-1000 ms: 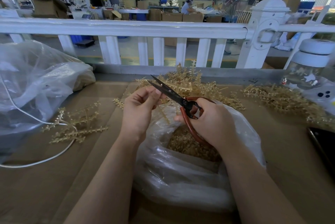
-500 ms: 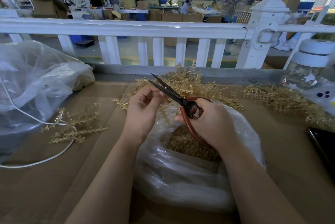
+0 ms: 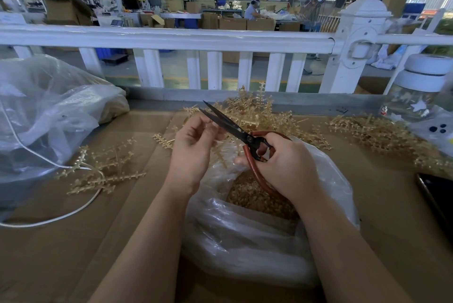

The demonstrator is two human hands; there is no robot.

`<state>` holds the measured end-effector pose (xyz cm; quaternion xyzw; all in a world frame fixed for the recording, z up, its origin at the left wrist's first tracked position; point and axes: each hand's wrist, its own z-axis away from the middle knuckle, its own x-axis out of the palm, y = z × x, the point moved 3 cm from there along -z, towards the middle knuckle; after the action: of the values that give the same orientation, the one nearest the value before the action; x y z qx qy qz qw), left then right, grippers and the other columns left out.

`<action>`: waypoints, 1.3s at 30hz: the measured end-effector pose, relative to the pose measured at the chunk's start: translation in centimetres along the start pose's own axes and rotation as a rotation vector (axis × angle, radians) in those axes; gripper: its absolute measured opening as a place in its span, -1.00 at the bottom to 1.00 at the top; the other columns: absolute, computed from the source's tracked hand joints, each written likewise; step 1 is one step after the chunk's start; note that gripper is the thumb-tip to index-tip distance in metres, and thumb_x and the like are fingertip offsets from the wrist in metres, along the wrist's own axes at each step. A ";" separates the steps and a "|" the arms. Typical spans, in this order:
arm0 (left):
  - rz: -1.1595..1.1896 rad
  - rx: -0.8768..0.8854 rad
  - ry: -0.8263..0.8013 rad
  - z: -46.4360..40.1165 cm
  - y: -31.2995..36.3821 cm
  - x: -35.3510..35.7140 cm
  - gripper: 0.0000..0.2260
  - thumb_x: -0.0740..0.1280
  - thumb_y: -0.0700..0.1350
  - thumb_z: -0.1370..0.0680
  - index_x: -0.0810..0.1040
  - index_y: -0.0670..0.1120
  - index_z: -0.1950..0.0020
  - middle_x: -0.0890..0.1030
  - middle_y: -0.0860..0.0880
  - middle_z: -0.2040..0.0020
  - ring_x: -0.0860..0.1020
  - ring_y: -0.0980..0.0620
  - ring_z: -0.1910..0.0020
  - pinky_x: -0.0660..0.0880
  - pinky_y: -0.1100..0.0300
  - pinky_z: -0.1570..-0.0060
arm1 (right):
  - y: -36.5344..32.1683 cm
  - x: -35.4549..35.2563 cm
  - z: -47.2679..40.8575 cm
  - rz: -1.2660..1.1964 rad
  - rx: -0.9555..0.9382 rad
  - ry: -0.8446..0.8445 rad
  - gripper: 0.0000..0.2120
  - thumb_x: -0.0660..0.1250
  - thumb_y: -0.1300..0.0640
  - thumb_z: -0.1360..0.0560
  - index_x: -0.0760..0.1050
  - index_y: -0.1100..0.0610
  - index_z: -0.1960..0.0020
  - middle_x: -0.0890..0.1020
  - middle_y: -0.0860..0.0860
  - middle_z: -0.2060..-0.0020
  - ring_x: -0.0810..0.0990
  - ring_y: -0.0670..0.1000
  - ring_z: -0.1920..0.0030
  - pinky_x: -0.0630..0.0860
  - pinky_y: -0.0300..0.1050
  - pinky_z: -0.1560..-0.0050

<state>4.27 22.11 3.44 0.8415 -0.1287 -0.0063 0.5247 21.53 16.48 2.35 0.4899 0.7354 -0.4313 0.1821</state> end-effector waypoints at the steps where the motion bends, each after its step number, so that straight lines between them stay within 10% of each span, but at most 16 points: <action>1: 0.008 -0.027 0.017 -0.1 -0.1 -0.1 -0.87 0.24 -0.27 -0.64 0.57 -0.14 0.03 0.62 -0.07 0.14 0.55 0.03 0.17 0.48 0.21 0.09 | 0.0 0.1 0.0 -0.011 -0.001 -0.004 -0.49 0.36 -0.50 -0.34 0.62 -0.09 0.02 0.58 -0.26 0.31 0.53 -0.28 0.31 0.41 -0.43 0.36; 10: 0.073 -0.148 0.069 -0.2 -0.7 -0.5 -0.78 0.18 -0.23 -0.66 0.50 -0.02 0.11 0.66 0.00 0.15 0.59 0.10 0.16 0.51 0.25 0.15 | 0.4 0.1 -0.2 -0.404 0.188 0.008 -0.42 0.37 -0.58 -0.19 0.61 -0.07 0.21 0.65 -0.23 0.31 0.62 -0.19 0.29 0.48 -0.36 0.35; 23: 0.143 -0.136 -0.079 -0.1 -0.2 0.1 -0.64 0.16 -0.29 -0.64 0.52 0.05 0.24 0.64 -0.04 0.17 0.53 0.06 0.23 0.51 0.25 0.21 | 0.7 -0.3 -0.6 -0.846 0.466 -0.068 -0.67 0.47 0.05 -0.51 0.63 0.36 0.13 0.61 0.11 0.41 0.41 -0.10 0.55 0.38 -0.33 0.44; 27: 0.145 -0.144 -0.083 -0.2 -0.4 0.1 -0.76 0.16 -0.29 -0.65 0.48 -0.06 0.16 0.64 -0.02 0.19 0.53 0.07 0.27 0.51 0.25 0.23 | 0.6 -0.4 -0.7 -0.855 0.506 -0.088 -0.82 0.45 0.13 -0.54 0.62 0.21 0.19 0.62 0.11 0.39 0.43 -0.17 0.56 0.37 -0.40 0.49; 34: 0.100 -0.131 -0.121 -0.2 -0.8 0.1 -0.76 0.17 -0.25 -0.65 0.52 -0.02 0.14 0.66 -0.04 0.15 0.56 0.11 0.25 0.52 0.25 0.21 | 0.2 -0.7 -0.5 -0.941 0.464 -0.082 -0.46 0.47 -0.18 -0.33 0.61 0.35 0.14 0.60 0.11 0.41 0.35 -0.11 0.57 0.29 -0.38 0.55; 39: 0.110 -0.126 -0.137 -0.1 -0.7 0.1 -0.79 0.17 -0.24 -0.64 0.51 -0.05 0.12 0.66 -0.04 0.14 0.57 0.10 0.24 0.52 0.26 0.20 | 0.6 -0.2 -0.6 -0.903 0.478 -0.099 -0.64 0.48 -0.06 -0.45 0.63 0.27 0.18 0.63 0.09 0.41 0.44 -0.16 0.57 0.39 -0.42 0.50</action>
<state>4.57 22.48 2.95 0.7959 -0.2098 -0.0432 0.5663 22.27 16.98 2.52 0.1303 0.7452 -0.6456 -0.1048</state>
